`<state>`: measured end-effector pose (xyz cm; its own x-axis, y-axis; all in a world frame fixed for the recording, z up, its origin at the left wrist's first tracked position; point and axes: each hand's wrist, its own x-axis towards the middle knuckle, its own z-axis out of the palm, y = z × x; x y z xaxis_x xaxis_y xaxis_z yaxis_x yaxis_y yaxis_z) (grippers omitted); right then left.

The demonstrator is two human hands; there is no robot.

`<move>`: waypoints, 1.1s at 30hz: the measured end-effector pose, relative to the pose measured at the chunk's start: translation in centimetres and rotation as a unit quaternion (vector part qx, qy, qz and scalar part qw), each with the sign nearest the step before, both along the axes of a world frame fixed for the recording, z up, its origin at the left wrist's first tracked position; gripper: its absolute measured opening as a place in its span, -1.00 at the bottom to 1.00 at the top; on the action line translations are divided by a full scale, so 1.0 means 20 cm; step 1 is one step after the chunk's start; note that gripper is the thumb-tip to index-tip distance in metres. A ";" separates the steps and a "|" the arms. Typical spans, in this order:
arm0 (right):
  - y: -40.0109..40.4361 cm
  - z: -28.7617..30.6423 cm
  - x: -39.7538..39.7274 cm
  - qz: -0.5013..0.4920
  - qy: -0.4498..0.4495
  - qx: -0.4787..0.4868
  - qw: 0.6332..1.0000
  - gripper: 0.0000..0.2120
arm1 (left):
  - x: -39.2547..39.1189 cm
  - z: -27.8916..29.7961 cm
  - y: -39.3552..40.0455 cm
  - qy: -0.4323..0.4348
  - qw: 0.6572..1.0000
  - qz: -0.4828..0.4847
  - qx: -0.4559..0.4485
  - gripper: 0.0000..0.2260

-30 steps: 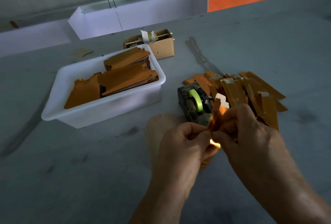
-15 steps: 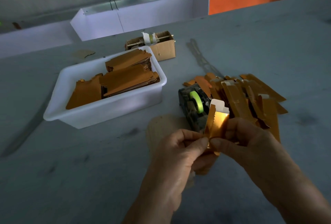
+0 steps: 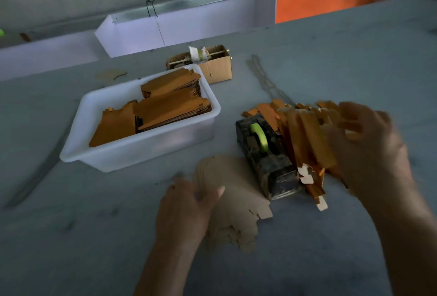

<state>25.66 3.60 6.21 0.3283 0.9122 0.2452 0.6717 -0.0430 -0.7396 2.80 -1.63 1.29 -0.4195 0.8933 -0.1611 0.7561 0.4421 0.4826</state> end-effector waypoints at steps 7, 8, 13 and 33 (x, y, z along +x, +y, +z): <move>-0.21 -0.14 -0.17 0.152 -0.008 0.014 0.988 -0.78 | -0.06 -0.07 0.07 -0.142 0.989 0.048 -0.002 -0.77; -0.21 -0.14 -0.17 0.142 -0.004 0.026 0.989 -0.78 | -0.08 -0.07 0.07 -0.172 0.984 0.053 0.005 -0.81; -0.21 -0.11 -0.15 0.122 0.020 0.045 0.991 -0.83 | -0.11 -0.08 0.06 -0.206 0.976 0.070 0.007 -0.73; -0.27 -0.12 -0.20 0.184 0.086 -0.015 0.979 -0.85 | -0.11 -0.04 0.07 -0.093 0.992 0.070 0.043 -0.86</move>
